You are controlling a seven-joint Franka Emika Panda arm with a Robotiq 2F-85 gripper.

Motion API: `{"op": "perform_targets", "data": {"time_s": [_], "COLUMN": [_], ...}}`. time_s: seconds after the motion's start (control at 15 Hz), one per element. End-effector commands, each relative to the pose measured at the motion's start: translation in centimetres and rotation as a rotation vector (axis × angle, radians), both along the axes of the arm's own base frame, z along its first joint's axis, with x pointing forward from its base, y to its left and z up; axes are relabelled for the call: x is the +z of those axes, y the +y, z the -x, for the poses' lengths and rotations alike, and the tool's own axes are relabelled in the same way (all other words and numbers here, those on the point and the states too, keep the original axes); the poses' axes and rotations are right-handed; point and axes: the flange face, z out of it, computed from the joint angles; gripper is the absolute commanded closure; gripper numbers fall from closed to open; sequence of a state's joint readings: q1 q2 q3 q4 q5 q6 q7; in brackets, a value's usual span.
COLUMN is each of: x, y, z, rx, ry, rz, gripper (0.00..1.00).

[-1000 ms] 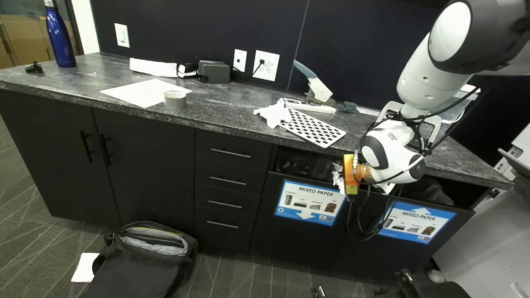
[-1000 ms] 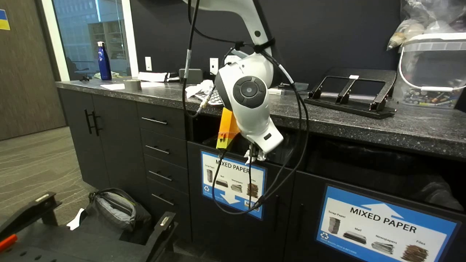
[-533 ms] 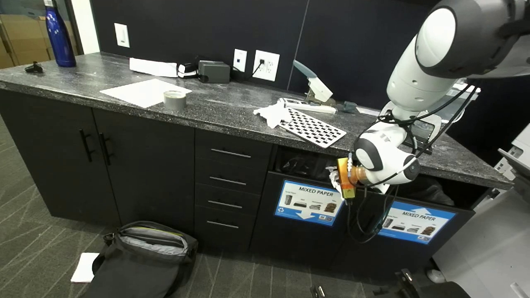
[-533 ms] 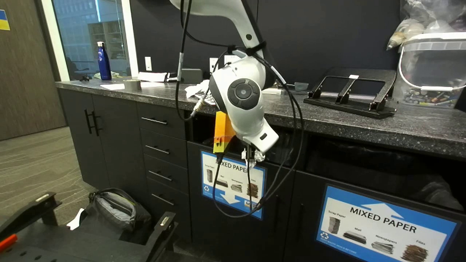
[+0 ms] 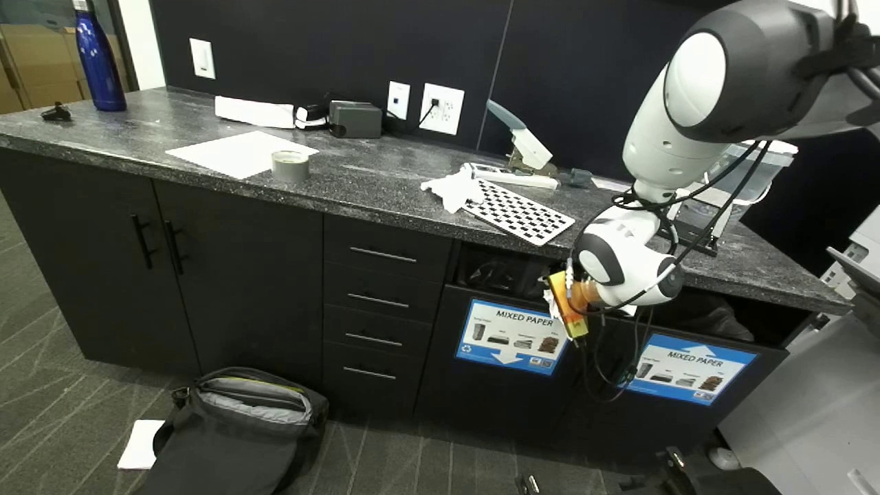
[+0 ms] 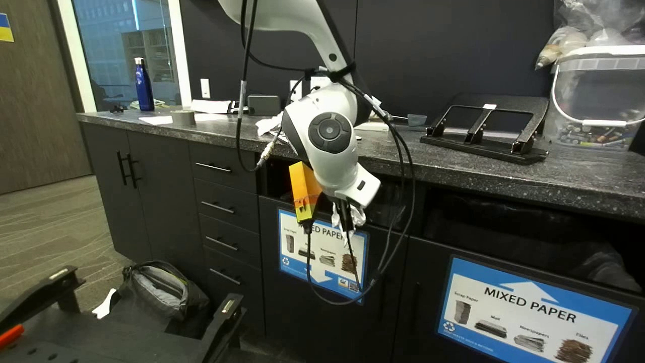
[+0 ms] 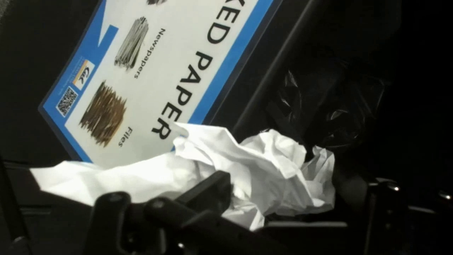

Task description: Put all the white pieces of paper in the left bin

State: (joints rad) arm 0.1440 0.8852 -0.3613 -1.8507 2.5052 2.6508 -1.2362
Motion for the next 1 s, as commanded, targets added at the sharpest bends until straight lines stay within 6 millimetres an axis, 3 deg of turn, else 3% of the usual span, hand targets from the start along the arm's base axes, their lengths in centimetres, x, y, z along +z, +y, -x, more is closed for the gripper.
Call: {"op": "perform_targets", "data": {"time_s": [0.0,0.4,0.67,0.93], "x": [5.3,8.2,9.0,7.9], "y": [2.4,4.6,5.6,6.8], "z": [-2.7,-3.7,-3.0,-1.3], "rx": [0.100,0.213,0.292,0.393], "ry": [-0.093,-0.142,-0.138,-0.102], "rz": [0.087,0.181,0.271,0.359], "gripper": [0.39,0.85,0.94,0.87]}}
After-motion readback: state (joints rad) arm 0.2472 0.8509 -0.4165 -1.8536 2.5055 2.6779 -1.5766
